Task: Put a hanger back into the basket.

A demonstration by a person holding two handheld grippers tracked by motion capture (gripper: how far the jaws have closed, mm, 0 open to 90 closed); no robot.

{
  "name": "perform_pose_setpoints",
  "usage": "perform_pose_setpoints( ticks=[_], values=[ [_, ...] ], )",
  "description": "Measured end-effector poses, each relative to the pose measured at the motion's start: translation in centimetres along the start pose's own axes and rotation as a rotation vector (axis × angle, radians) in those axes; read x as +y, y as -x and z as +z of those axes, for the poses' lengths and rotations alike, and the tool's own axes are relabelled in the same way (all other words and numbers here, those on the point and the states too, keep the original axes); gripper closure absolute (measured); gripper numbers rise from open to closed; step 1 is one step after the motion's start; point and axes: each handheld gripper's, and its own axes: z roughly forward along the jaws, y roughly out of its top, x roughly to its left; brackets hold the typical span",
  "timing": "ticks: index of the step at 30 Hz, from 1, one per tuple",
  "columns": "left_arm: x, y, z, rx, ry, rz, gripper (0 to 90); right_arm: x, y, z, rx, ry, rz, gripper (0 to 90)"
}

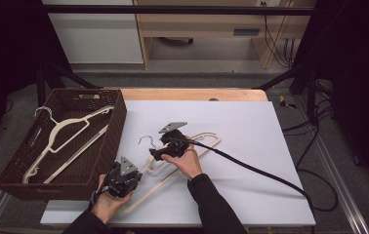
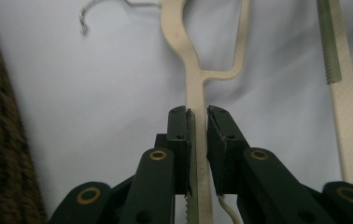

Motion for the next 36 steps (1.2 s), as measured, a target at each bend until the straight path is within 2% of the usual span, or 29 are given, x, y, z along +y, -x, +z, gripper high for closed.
perform_pose_setpoints(
  ticks=[2, 5, 9, 14, 17, 19, 21, 23, 24, 27, 29, 31, 32, 33, 36],
  values=[
    [-0.3, -0.2, 0.6, -0.009, -0.023, -0.013, 79.6, 0.0, -0.2, -0.2, 0.005, -0.004, -0.005, 21.9],
    [-0.6, -0.3, 1.1, -0.016, -0.031, -0.024, 79.5, 0.0, -0.2, -0.5, 0.002, 0.008, -0.019, 20.8],
    [-1.0, -0.5, 0.8, -0.026, -0.03, -0.024, 78.8, 0.2, -0.2, -0.9, 0.005, 0.024, -0.017, 20.4],
    [-1.7, -0.9, 0.2, -0.065, -0.05, -0.04, 71.4, 0.4, -0.3, -1.2, 0.009, 0.039, -0.01, 20.4],
    [-1.5, -0.7, 0.3, -0.052, -0.066, -0.039, 72.5, 0.5, -0.1, -1.1, 0.008, 0.042, -0.009, 20.6],
    [-1.3, -0.9, 0.4, -0.064, -0.081, -0.077, 77.2, 0.5, 0.1, -1.0, 0.01, 0.041, -0.006, 21.0],
    [-1.3, -1.1, 0.4, -0.067, -0.073, -0.084, 79.3, 0.6, 0.2, -0.8, 0.006, 0.045, 0.008, 21.2],
    [-1.3, -0.7, 0.4, -0.049, -0.075, -0.076, 79.5, 0.6, 0.4, -0.7, 0.009, 0.039, 0.008, 21.4],
    [-1.3, -0.5, 0.4, -0.031, -0.073, -0.057, 79.5, 0.5, 0.4, -0.6, 0.012, 0.043, 0.01, 21.6],
    [-1.4, -0.4, 0.2, -0.022, -0.059, -0.049, 79.6, 0.4, 0.6, -0.1, 0.015, 0.037, 0.005, 21.7],
    [-1.3, -0.3, -0.1, -0.011, -0.031, -0.036, 79.6, 0.3, 0.5, 0.1, 0.012, 0.031, 0.009, 21.8],
    [-1.0, 0.0, -0.9, 0.009, 0.0, -0.004, 79.6, 0.1, 0.6, 0.3, 0.015, 0.027, -0.001, 22.1],
    [-0.8, 0.2, -1.6, 0.032, 0.025, 0.02, 79.6, 0.1, 0.4, 0.3, 0.013, 0.02, 0.017, 22.4],
    [-0.7, 0.4, -1.9, 0.038, 0.037, 0.026, 79.6, 0.0, 0.6, 0.4, 0.019, 0.027, -0.008, 22.7],
    [-0.3, 1.1, -3.0, 0.08, 0.088, 0.073, 79.6, 0.0, 0.5, 0.6, 0.025, 0.025, 0.008, 24.2]
  ],
)
